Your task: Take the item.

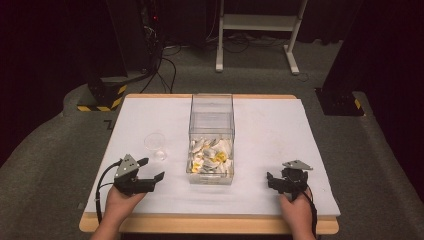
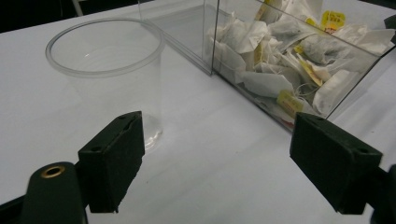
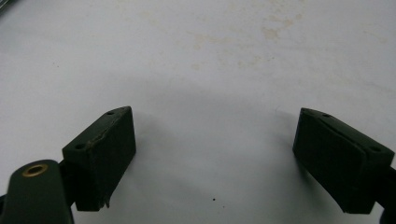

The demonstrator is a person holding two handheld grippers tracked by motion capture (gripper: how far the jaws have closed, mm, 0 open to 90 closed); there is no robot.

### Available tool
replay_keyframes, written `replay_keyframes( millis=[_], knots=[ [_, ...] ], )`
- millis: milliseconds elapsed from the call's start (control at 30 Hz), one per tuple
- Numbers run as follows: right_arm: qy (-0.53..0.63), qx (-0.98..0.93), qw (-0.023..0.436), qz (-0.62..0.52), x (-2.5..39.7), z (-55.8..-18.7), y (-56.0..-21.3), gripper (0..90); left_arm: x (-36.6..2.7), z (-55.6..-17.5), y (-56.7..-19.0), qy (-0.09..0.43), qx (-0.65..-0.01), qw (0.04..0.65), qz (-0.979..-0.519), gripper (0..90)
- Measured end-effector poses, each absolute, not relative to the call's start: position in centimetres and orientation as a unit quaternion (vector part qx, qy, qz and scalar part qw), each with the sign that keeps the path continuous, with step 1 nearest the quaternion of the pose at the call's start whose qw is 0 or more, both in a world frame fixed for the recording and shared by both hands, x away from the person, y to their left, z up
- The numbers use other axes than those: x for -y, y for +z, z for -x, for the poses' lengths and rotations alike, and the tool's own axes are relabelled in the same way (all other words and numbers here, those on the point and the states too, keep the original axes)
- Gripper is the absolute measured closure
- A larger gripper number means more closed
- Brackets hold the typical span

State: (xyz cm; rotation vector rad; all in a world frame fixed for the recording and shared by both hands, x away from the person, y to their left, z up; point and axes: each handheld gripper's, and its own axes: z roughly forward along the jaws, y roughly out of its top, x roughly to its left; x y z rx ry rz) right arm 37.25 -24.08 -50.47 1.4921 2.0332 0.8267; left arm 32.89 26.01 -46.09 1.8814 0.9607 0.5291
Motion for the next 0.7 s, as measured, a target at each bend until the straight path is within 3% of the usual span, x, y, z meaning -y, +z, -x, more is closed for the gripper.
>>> replay_keyframes(
  millis=[700],
  knots=[
    [0.302,-0.744,0.241,-0.545,24.1,-37.3,-50.5,13.0,-23.7,-33.4,-45.1,0.190,-0.367,0.487,-0.770,18.5]
  ],
)
